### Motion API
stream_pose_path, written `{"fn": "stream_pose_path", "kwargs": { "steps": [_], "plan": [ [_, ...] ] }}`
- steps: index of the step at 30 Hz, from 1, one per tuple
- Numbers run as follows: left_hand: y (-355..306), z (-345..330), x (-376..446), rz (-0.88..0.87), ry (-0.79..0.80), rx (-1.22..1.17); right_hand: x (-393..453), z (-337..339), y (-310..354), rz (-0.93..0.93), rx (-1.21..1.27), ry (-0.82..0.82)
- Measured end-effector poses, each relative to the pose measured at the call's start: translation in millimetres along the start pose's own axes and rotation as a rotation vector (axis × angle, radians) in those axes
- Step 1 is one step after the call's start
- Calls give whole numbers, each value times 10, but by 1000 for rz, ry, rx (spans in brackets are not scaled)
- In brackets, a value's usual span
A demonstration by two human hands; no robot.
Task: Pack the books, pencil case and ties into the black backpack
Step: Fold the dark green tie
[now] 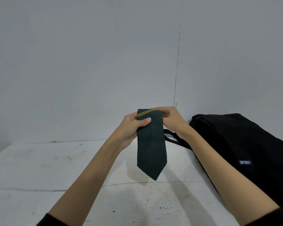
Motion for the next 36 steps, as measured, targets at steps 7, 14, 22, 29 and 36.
{"fn": "stream_pose_path", "kwargs": {
  "steps": [7,14,22,29,36],
  "plan": [
    [284,81,-78,135,-39,28,86,113,41,26,-74,-96],
    [107,86,-65,-52,-94,-40,14,129,-85,-58,-6,-155],
    [100,206,-16,-116,-247,-64,-105,48,-298,-214,165,-98],
    [115,171,-16,-125,-236,-106,-158,31,-360,-259,249,-89],
    [108,219,-12,-158,-319,-70,-175,-16,-371,-264,282,-61]
  ]
}}
Point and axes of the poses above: each hand's wrist, its own x-axis towards the middle knuckle, its own z-axis out of the back of the hand, y = z × x, the point moved 9 cm from there along x, towards the middle knuckle, and after that the axes turned 1 degree about -y, right-handed, at the moved point
